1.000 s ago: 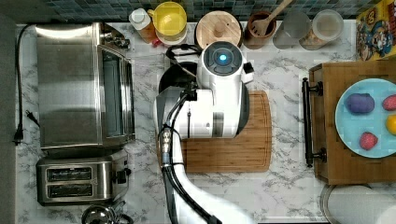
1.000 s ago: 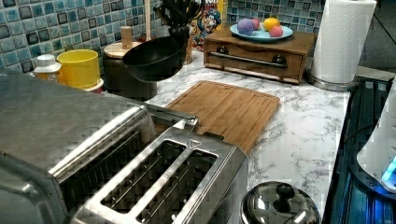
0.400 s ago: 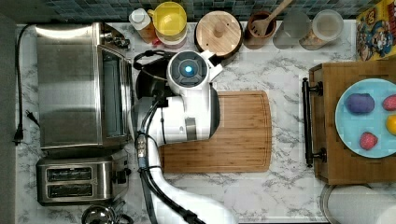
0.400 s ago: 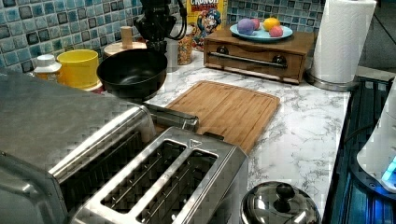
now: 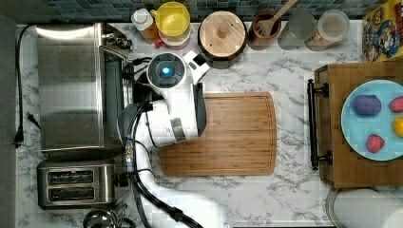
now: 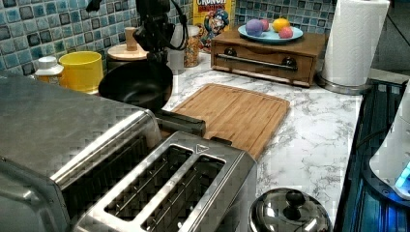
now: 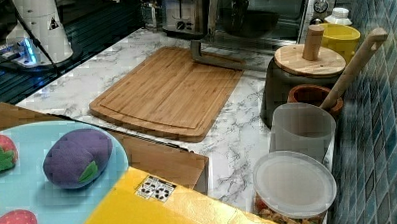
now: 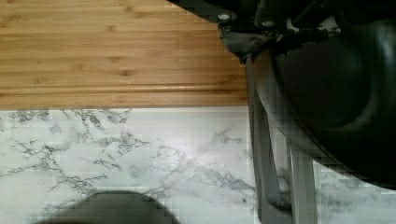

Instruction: Put the bowl in the oven.

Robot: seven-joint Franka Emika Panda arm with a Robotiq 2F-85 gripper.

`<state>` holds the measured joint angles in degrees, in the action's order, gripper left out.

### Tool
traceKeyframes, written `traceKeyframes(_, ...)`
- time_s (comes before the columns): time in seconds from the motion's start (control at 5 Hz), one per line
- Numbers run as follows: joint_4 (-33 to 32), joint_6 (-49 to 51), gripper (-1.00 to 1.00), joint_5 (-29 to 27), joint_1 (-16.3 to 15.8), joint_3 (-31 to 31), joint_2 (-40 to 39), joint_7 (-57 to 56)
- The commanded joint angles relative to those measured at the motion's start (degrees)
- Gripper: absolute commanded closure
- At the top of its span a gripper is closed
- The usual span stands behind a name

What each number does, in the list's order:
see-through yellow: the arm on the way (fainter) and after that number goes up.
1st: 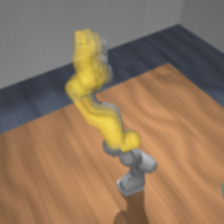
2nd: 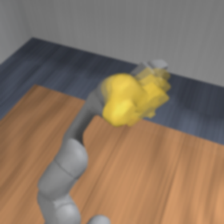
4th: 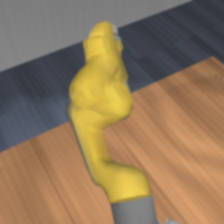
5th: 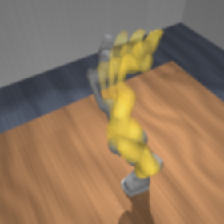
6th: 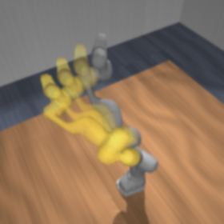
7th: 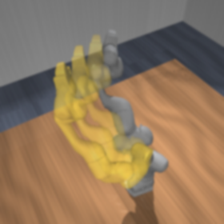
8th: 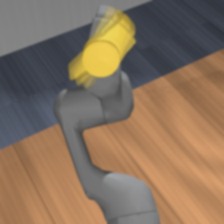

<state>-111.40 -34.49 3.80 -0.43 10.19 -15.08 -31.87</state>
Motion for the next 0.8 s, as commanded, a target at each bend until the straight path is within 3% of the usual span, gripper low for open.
traceKeyframes(0.2,7.2,-3.7,1.0,-7.4,-2.0,3.6,0.3,0.3)
traceKeyframes(0.8,15.5,0.5,1.0,-7.8,-4.9,5.2,-10.3,5.9)
